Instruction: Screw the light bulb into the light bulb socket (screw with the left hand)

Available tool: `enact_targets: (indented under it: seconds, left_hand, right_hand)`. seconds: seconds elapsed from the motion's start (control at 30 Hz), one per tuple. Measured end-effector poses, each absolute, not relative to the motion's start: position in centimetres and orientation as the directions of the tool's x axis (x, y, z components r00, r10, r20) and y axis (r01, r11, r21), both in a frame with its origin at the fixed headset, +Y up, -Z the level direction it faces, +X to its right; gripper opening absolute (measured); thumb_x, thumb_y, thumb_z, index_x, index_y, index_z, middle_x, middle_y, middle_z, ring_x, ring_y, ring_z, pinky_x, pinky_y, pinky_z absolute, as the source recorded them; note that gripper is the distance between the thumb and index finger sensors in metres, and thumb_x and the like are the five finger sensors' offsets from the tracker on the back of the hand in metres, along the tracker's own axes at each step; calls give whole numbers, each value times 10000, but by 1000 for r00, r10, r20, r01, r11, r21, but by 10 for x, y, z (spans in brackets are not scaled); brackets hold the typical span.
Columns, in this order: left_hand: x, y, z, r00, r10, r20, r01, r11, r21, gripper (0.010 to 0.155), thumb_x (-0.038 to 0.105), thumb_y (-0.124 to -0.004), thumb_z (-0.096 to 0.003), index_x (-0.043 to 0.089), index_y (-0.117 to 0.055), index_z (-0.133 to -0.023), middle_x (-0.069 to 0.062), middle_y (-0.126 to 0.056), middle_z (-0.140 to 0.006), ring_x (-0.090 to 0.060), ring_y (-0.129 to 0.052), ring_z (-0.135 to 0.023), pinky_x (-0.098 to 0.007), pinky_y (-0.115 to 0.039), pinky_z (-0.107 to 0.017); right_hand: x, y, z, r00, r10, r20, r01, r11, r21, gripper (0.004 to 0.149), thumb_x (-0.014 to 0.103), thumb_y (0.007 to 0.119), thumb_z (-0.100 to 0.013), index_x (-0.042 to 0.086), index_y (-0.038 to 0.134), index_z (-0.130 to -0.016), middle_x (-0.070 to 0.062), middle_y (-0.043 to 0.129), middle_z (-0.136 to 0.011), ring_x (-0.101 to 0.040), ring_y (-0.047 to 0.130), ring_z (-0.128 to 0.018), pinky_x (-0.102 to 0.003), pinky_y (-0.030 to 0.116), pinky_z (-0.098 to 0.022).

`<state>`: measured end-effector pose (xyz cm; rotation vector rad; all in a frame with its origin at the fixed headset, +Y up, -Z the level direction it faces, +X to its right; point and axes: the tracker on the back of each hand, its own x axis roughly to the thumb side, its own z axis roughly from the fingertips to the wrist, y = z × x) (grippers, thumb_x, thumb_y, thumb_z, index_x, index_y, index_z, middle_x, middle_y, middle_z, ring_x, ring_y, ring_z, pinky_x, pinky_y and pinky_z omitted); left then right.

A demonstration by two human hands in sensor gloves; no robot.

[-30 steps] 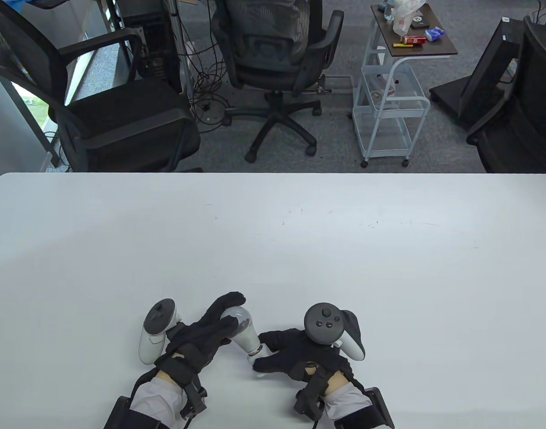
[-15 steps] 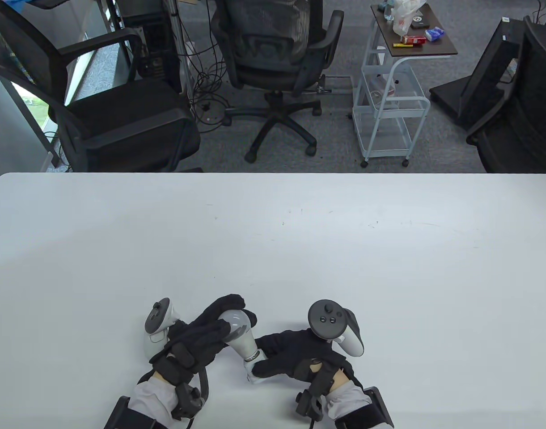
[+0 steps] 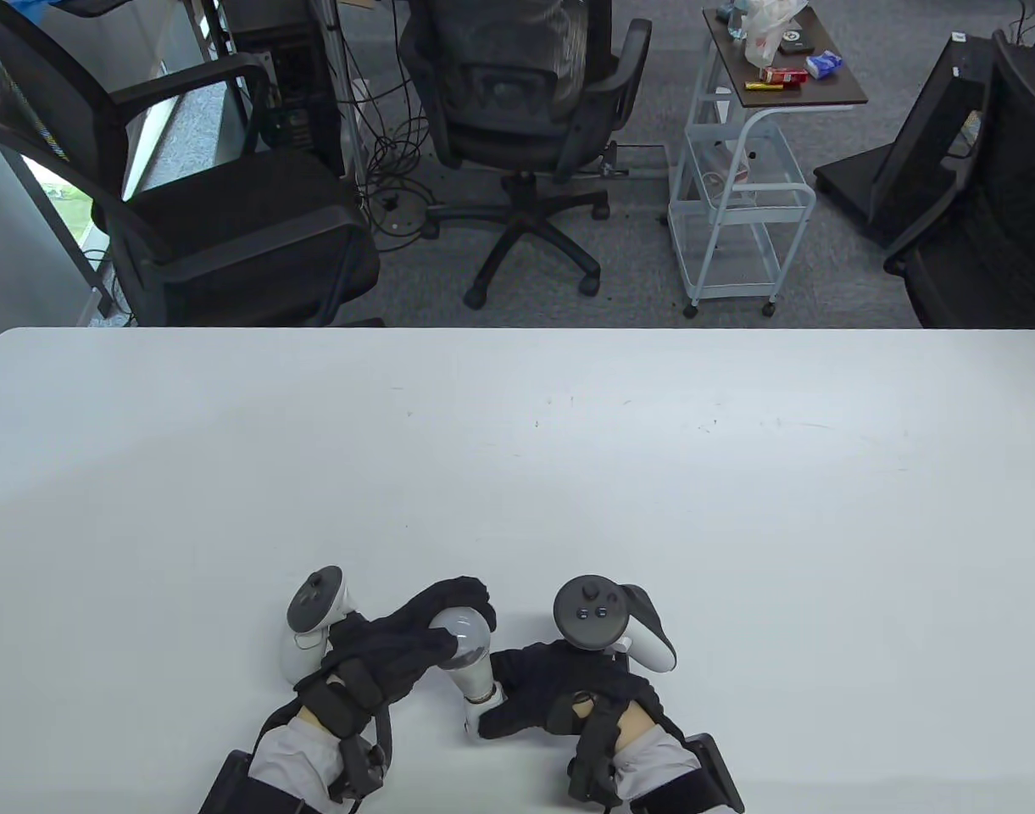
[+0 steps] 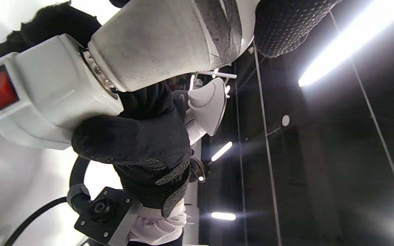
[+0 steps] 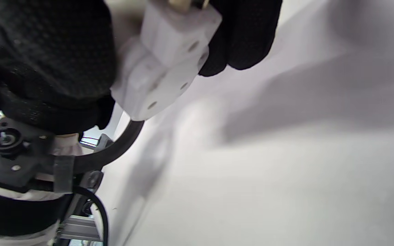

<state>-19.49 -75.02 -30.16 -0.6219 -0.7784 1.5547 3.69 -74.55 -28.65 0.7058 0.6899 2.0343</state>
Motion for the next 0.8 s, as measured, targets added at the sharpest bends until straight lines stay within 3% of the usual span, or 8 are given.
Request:
enact_targets:
  seconds: [0.1,0.2,0.3,0.37,0.53,0.6,0.7,0.8]
  left_hand:
    - [-198,-737,-299,-99,987,126,-649,32,-760,750,582,-594,-670,201,-304,-1248,-308,-341,-1218,-577,-270,-1102,-878,-270,-648]
    - [-205,-719,-296,2,967,254,-739,173,-652,762,575,-579,-664,172,-289,-1242,-320,-329,-1218,-580,-265,-1099,-876,-264,-647]
    - [-221,-699,-290,223,911,348,-788,378,-486,746,535,-602,-652,149,-332,-1230,-335,-352,-1205,-589,-284,-1087,-879,-251,-637]
    - [-240,-687,-286,429,811,398,-728,571,-379,730,518,-608,-649,145,-359,-1225,-339,-390,-1191,-591,-308,-1079,-877,-258,-633]
    - [-282,-690,-278,830,458,320,-424,889,-173,728,523,-602,-646,158,-356,-1225,-333,-390,-1194,-586,-309,-1083,-873,-261,-640]
    - [-292,-703,-280,890,380,250,-351,924,-154,726,522,-602,-646,158,-355,-1224,-336,-376,-1190,-588,-288,-1079,-869,-264,-641]
    - [-298,-723,-285,901,397,177,-370,914,-166,726,511,-606,-645,159,-339,-1222,-340,-300,-1193,-589,-226,-1070,-864,-245,-637]
    - [-297,-728,-292,933,333,136,-304,932,-195,729,517,-596,-648,173,-312,-1225,-330,-260,-1201,-579,-185,-1076,-861,-222,-641]
  right_hand:
    - [42,-743,-289,-474,850,231,-574,-497,650,634,349,958,-443,56,708,-946,-230,796,-913,-482,756,-843,-781,350,-660]
    - [48,-742,-292,-446,869,215,-622,-474,624,631,343,959,-441,70,706,-951,-223,781,-929,-482,739,-860,-780,346,-661]
    - [56,-740,-298,-430,881,197,-692,-462,555,629,351,960,-437,88,709,-951,-216,770,-938,-479,728,-871,-781,343,-658]
    - [61,-738,-304,-421,892,166,-729,-442,522,628,359,962,-433,84,720,-944,-218,771,-931,-482,725,-864,-782,346,-654]
    - [76,-724,-335,-436,890,133,-787,-449,423,624,371,968,-424,96,740,-935,-205,766,-920,-472,717,-854,-781,349,-655]
    - [82,-718,-356,-436,895,97,-825,-440,355,626,380,968,-421,114,740,-940,-191,740,-928,-464,690,-865,-778,337,-662]
    - [88,-711,-388,-431,902,28,-866,-423,267,627,393,966,-419,141,741,-947,-186,691,-951,-465,632,-889,-773,303,-672]
    - [91,-703,-417,-474,881,-13,-871,-466,153,630,390,963,-414,157,733,-952,-150,717,-936,-444,633,-890,-774,287,-676]
